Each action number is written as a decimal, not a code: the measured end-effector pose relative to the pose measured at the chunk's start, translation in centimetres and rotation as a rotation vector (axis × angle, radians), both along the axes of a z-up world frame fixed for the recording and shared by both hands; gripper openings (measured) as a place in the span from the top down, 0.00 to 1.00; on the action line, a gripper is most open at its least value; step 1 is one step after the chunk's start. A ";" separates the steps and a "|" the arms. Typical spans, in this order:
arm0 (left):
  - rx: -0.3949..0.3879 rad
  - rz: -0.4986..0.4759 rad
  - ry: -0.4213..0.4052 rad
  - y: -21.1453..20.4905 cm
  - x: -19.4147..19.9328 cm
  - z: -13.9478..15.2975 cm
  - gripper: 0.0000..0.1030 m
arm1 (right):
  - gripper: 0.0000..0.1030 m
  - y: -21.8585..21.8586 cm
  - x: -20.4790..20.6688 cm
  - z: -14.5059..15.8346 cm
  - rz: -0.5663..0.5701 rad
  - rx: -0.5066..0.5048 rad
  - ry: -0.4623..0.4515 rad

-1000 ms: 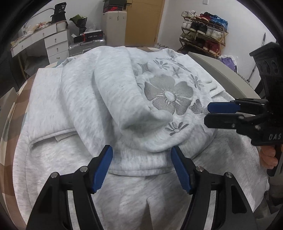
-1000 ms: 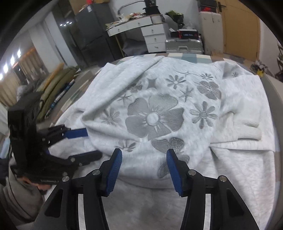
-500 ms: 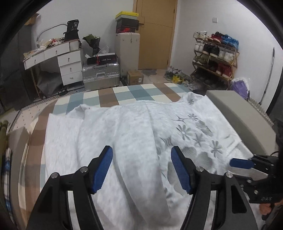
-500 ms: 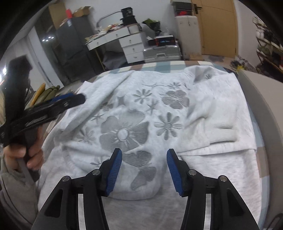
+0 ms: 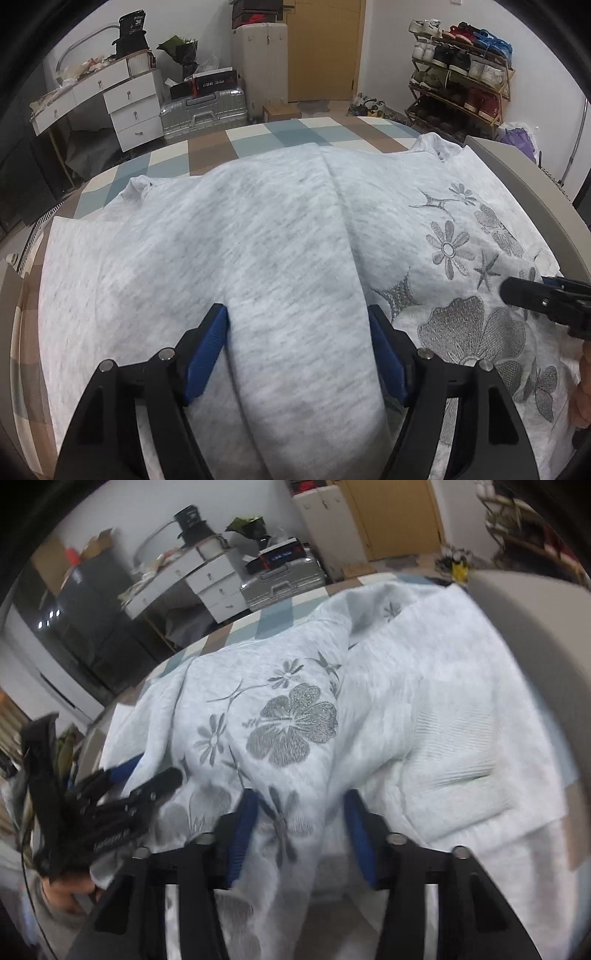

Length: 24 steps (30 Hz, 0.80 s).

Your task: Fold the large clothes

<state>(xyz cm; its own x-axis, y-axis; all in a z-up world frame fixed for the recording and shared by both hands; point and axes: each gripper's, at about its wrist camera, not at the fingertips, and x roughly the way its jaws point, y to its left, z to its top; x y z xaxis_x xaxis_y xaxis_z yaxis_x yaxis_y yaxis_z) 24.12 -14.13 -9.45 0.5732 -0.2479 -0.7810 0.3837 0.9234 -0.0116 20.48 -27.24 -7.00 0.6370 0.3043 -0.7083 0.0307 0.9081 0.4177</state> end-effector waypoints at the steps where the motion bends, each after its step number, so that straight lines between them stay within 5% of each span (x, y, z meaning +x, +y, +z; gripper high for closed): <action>1: 0.001 0.000 -0.001 0.0 0.0 0.0 0.32 | 0.80 0.4 0.0 0.4 0.019 -0.015 -0.024; 4: -0.003 -0.001 -0.002 -0.2 0.8 -0.1 0.31 | 0.91 0.4 -1.3 2.2 0.041 0.000 -0.134; 6: -0.006 -0.005 -0.004 -0.3 0.8 -0.1 0.31 | 0.90 -0.7 -0.3 0.6 0.014 0.048 -0.036; 8: 0.000 -0.006 -0.012 -0.2 0.3 0.0 0.30 | 0.77 -1.3 0.1 -0.7 0.008 0.056 0.034; 13: -0.003 0.004 -0.063 1.8 -3.5 2.3 0.30 | 0.40 -3.0 -4.0 2.1 0.033 0.078 -0.007; 16: -0.037 0.034 -0.123 4.8 -7.8 4.8 0.27 | 0.28 -4.5 -7.5 4.2 0.086 0.074 -0.049; 20: -0.086 0.119 -0.191 9.5 -14.4 7.4 0.01 | 0.19 -5.8 -12.7 6.7 0.136 0.012 -0.112; 24: -0.140 0.217 -0.178 13.7 -19.3 7.5 0.01 | 0.10 -7.2 -18.5 7.3 0.163 -0.032 -0.175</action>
